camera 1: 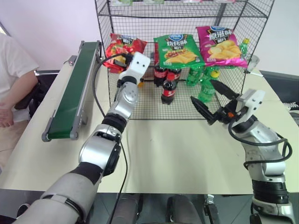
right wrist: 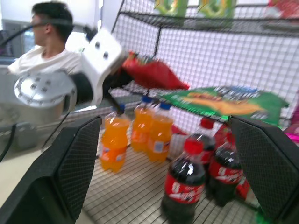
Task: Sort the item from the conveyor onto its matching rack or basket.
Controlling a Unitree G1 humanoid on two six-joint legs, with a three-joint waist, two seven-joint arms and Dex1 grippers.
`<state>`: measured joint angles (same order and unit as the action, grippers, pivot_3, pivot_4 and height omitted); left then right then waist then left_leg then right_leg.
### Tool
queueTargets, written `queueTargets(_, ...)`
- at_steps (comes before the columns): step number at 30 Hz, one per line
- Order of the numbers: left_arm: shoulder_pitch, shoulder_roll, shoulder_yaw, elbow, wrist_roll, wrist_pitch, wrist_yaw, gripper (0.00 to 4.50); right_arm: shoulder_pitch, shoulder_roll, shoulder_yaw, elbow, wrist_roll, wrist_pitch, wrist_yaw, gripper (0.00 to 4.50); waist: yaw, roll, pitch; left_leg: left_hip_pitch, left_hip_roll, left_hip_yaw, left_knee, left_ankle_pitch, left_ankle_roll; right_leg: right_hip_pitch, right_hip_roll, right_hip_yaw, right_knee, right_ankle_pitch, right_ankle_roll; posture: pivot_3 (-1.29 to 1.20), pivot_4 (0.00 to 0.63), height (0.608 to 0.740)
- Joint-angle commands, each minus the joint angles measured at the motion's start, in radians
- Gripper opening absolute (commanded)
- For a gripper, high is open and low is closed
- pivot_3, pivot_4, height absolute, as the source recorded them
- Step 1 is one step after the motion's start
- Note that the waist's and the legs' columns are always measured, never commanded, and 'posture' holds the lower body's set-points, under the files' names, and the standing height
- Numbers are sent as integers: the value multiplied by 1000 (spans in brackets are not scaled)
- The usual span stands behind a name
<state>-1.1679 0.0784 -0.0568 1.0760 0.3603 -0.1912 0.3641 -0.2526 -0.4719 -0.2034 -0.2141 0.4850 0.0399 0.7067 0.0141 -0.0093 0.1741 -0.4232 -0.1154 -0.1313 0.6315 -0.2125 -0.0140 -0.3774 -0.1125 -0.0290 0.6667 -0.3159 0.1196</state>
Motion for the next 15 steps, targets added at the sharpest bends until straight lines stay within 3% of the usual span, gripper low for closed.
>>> queueTargets(1,-57,1,4,12,-33,-46,-34,94,-10,8,-12,-18,3,-22,-10,4500,-3,0,0,0,0,0,0,0,0,0,0,0,0,0,0,0,150,740)
queueTargets(15,-76,19,23,63,-107,-96,-99,94,-3,8,6,-33,28,4,7,4500,-3,0,0,-1,0,0,0,0,0,-1,0,0,0,0,0,0,150,740)
